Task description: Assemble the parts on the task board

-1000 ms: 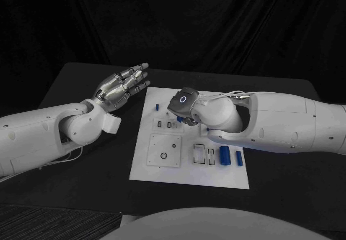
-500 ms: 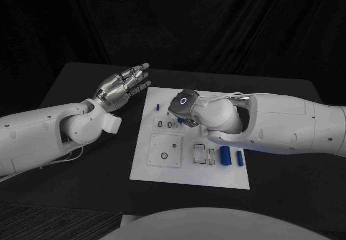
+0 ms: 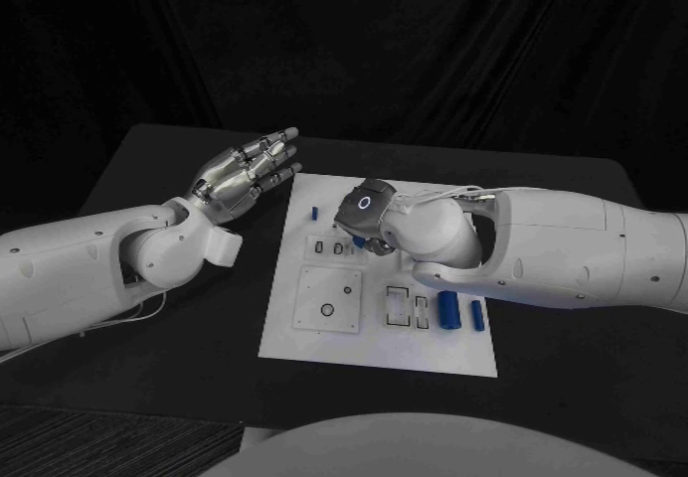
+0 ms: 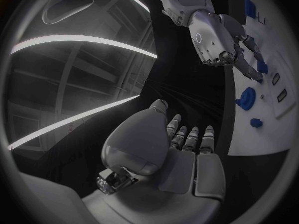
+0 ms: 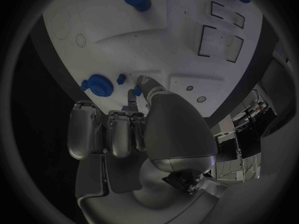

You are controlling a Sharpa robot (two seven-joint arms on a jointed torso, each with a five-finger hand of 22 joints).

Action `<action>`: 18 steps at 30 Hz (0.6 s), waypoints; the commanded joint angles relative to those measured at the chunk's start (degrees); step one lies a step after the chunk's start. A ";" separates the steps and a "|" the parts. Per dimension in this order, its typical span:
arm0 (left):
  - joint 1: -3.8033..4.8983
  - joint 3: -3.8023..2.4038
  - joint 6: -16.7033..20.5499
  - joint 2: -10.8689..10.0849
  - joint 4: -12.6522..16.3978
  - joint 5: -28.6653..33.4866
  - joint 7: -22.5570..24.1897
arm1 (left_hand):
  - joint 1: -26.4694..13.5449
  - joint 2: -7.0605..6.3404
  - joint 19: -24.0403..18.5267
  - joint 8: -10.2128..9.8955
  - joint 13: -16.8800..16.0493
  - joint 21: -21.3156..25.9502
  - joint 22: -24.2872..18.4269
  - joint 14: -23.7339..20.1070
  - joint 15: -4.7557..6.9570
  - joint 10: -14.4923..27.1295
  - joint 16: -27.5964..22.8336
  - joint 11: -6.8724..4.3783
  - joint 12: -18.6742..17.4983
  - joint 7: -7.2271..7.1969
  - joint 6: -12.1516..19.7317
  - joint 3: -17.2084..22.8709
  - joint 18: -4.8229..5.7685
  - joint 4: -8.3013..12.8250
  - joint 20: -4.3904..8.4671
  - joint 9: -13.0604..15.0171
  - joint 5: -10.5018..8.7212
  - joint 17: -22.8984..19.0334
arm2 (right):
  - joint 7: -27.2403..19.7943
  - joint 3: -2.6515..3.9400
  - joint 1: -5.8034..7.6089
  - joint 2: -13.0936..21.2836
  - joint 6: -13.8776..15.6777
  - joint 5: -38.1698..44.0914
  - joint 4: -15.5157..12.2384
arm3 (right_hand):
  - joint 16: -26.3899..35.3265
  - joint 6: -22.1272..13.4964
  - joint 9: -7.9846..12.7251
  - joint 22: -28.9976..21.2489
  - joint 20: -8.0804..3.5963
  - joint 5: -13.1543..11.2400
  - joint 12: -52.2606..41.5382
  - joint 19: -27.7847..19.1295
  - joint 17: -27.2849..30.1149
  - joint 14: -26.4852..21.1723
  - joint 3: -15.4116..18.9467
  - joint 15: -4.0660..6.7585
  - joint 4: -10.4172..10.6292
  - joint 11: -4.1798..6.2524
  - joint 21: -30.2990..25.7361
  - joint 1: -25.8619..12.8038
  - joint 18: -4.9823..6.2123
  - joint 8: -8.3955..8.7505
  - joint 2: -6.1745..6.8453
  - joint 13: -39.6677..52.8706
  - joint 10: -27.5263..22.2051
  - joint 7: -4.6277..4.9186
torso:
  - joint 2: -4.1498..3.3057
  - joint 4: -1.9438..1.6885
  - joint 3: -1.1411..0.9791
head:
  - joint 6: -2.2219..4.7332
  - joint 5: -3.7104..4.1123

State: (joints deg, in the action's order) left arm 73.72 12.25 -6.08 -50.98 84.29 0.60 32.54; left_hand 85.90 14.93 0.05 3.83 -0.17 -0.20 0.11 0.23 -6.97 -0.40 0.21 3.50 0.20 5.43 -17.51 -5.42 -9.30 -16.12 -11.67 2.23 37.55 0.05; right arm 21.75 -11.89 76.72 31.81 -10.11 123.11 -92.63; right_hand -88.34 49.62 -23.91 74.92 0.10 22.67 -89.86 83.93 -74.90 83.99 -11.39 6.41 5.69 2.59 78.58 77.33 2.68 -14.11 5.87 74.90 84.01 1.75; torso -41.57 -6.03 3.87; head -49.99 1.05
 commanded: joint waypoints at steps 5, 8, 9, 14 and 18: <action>-0.16 -0.05 -1.30 0.18 0.23 -0.02 -0.25 | 0.23 0.15 0.10 0.35 0.04 0.06 0.02 -0.23 -0.18 0.00 -0.21 0.26 -0.07 0.34 -0.22 0.44 0.43 0.04 -0.34 0.08 0.27 -0.05 | -0.12 0.03 -0.23 -0.07 0.08 0.78 0.02 | -0.12 -0.70 0.08 11.73 -0.38 -1.13 -0.14 1.59 -12.99 5.54 -0.05 0.50 -0.55 0.59 0.30 -0.88 -0.14 0.87 0.28 15.10 5.99 -0.27 | 0.03 0.05 0.00 | -0.01 -0.03; -0.19 -0.05 -1.36 0.17 0.23 -0.02 -0.32 | 0.22 0.16 0.10 0.36 0.05 0.06 0.02 -0.23 -0.15 0.02 -0.21 0.33 -0.08 0.41 -0.27 0.49 0.41 0.01 -0.32 0.09 0.25 -0.05 | -0.32 0.03 -0.25 -0.09 0.16 0.78 0.02 | -0.11 -0.86 0.09 11.73 -0.44 -2.14 -0.14 1.59 -12.97 5.54 -0.05 0.57 -0.71 0.65 0.28 -1.17 -0.14 1.28 0.34 15.10 5.99 -0.33 | 0.01 0.01 -0.01 | -0.01 0.00; -0.20 -0.05 -1.36 0.15 0.23 -0.02 -0.35 | 0.22 0.16 0.10 0.36 0.05 0.06 0.02 -0.23 -0.15 0.02 -0.21 0.33 -0.08 0.41 -0.27 0.49 0.41 0.01 -0.32 0.09 0.25 -0.05 | -0.39 0.03 -0.26 -0.09 0.15 0.78 0.01 | -0.12 -0.93 0.09 11.73 -0.46 -2.63 -0.14 1.60 -12.98 5.54 -0.03 0.59 -0.78 0.68 0.29 -1.28 -0.14 1.44 0.37 15.10 5.99 -0.36 | 0.01 0.01 -0.01 | -0.01 -0.02; -0.24 -0.05 -1.38 0.10 0.18 -0.02 -0.47 | 0.22 0.16 0.10 0.36 0.05 0.06 0.02 -0.23 -0.15 0.02 -0.21 0.33 -0.08 0.41 -0.27 0.49 0.41 0.01 -0.32 0.09 0.25 -0.05 | -0.63 0.03 -0.27 -0.06 0.15 0.78 0.05 | -0.11 -1.96 0.33 11.75 -0.56 -4.44 -0.14 1.63 -12.97 5.54 0.08 0.68 -1.07 0.75 0.31 -1.85 -0.15 2.67 0.52 15.10 5.99 -0.44 | 0.02 -0.02 0.00 | -0.01 -0.01; -0.26 -0.05 -1.38 0.13 0.11 -0.02 -0.50 | 0.22 0.16 0.10 0.36 0.05 0.06 0.02 -0.23 -0.15 0.02 -0.21 0.33 -0.08 0.41 -0.27 0.49 0.41 0.01 -0.32 0.09 0.25 -0.05 | -0.78 0.03 -0.27 -0.04 0.22 0.78 0.09 | -0.08 -3.35 0.86 11.73 -0.59 -5.78 -0.14 1.61 -12.91 5.53 0.19 0.70 -1.24 0.76 0.23 -2.26 -0.14 4.02 0.56 15.10 5.99 -0.45 | 0.04 0.04 0.00 | -0.01 -0.02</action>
State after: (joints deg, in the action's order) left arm 73.54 12.25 -6.64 -50.94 84.32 0.60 31.62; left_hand 85.90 14.93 0.05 3.83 -0.17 -0.20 0.11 0.23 -6.97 -0.40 0.21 3.50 0.20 5.64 -17.72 -5.26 -9.30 -15.96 -11.67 2.23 37.55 0.06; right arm 21.21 -11.89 76.60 31.75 -10.04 123.14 -92.53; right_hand -88.34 46.63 -23.15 74.91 -0.11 17.20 -89.86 84.14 -74.95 84.03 -11.21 6.76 4.86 3.00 78.58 75.67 2.68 -10.41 6.47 74.90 84.01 1.26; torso -41.55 -6.03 3.87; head -49.99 1.03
